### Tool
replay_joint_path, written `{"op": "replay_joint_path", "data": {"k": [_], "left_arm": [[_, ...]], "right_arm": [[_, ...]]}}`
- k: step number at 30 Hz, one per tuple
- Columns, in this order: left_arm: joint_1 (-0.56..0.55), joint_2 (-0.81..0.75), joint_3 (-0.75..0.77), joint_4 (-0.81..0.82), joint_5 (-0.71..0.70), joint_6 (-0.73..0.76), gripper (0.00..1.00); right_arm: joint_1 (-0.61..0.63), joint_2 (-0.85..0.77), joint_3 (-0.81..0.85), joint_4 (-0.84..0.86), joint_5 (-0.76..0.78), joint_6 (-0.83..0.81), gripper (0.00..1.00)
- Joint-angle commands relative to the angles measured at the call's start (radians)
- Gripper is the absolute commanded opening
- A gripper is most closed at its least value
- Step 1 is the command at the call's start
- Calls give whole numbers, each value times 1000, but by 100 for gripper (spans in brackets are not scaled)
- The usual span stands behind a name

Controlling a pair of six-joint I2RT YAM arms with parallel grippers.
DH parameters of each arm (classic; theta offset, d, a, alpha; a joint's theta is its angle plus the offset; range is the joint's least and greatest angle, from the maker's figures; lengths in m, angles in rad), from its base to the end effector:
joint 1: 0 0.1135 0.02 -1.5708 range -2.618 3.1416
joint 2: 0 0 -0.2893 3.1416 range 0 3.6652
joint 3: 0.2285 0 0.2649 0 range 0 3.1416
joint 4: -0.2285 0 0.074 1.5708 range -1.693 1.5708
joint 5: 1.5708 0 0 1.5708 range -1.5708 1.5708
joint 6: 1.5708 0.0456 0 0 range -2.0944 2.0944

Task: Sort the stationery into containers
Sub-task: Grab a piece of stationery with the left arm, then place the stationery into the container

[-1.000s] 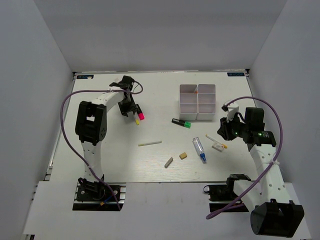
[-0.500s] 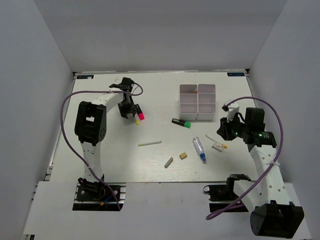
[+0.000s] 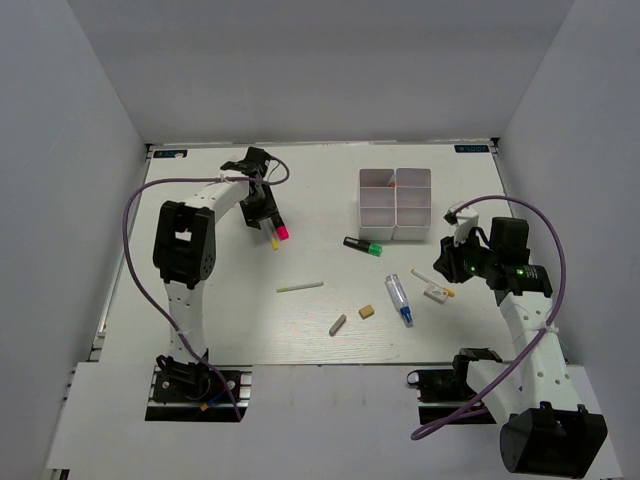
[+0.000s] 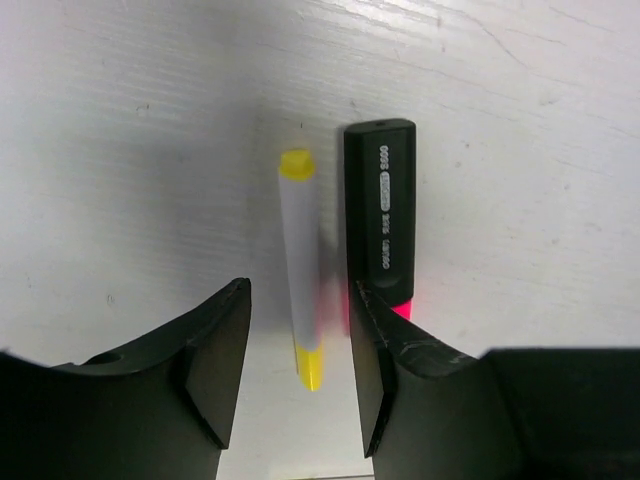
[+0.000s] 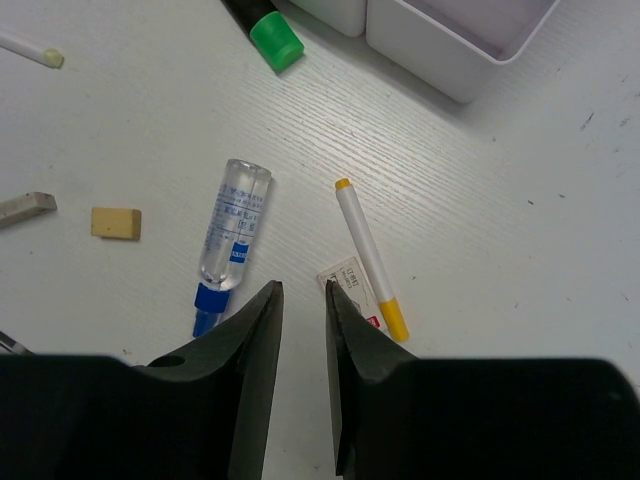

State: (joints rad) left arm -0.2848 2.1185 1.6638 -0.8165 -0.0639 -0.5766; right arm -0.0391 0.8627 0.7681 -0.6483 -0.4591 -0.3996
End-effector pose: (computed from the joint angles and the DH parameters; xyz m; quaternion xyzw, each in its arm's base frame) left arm 0.4462 -0.1276 0.1869 -0.1484 0.9771 -0.0336 0.1487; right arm 0.1796 0.0132 0.2909 -0.2499 0.8607 0.1181 0.4276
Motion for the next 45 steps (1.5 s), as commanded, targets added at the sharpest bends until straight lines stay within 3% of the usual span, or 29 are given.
{"op": "replay_joint_path", "data": {"k": [1,6,19,27,29,33,35,40,42,43,45], "left_arm": [[-4,15,48,-39,-16,-2,55],[-4,51,71,-59,-25,7,55],[-13,92,44,-108,-77,55,43],[-13,38,-35,-85,-65,92,13],[-13,-1,-35,-64,-18,92,10],[-22,-113,-35,41,111,124,0],[-42,-170,-48,101,199,133,0],[-76,-368,-147,505,484,132,0],[-90,-377,-156,665,553,103,0],[-105,-377,-156,715,570,87,0],[-129,-339,-122,802,616,77,0]], "right_arm": [[-5,-11,-3,29,-13,8,30],[-8,-8,-3,32,-13,13,30],[-16,-8,-7,38,-32,24,32],[-21,-16,-15,35,-42,25,32],[-21,-19,-15,33,-44,25,32],[-21,-21,-10,26,-46,22,32],[-24,-17,-12,29,-50,22,32],[-21,-10,-9,27,-73,13,30],[-22,-4,-10,32,-88,13,22],[-24,-2,-12,42,-87,15,12],[-22,5,-13,48,-90,19,6]]}}
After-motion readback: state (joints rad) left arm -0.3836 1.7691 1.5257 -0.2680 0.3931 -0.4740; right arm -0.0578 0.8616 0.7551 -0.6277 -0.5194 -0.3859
